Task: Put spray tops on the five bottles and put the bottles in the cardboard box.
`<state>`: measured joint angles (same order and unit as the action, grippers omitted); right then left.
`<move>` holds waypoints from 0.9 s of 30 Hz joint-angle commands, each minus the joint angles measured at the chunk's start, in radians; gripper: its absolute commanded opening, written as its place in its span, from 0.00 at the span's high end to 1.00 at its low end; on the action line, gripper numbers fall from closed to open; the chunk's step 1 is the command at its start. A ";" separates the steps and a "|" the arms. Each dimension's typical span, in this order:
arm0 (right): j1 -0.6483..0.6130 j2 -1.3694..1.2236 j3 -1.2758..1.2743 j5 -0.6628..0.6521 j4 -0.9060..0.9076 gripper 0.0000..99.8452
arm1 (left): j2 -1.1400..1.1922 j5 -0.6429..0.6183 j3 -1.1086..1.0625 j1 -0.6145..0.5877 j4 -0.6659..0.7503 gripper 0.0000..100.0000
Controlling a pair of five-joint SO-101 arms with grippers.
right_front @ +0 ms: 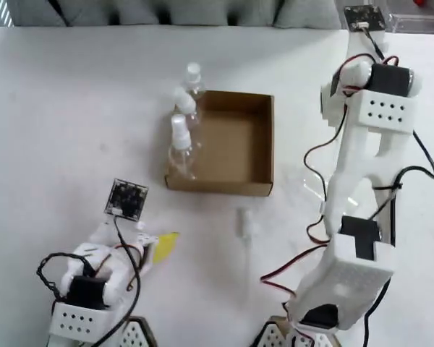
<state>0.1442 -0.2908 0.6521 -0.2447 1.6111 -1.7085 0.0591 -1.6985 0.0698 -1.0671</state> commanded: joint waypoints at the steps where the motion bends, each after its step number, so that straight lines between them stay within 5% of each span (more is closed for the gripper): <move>1: -0.028 0.142 0.029 0.146 0.120 0.98 | 0.012 0.008 0.000 -0.008 0.003 0.67; 14: -0.239 0.521 -0.574 0.227 0.116 0.98 | 0.012 0.008 0.000 -0.010 0.002 0.67; 27: -0.639 0.585 -1.013 0.227 0.005 0.98 | 0.012 0.008 0.000 -0.010 0.002 0.67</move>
<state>-0.4127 0.2570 -0.2961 -0.0253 1.6817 -1.7085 0.0591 -1.6985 0.0698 -1.0671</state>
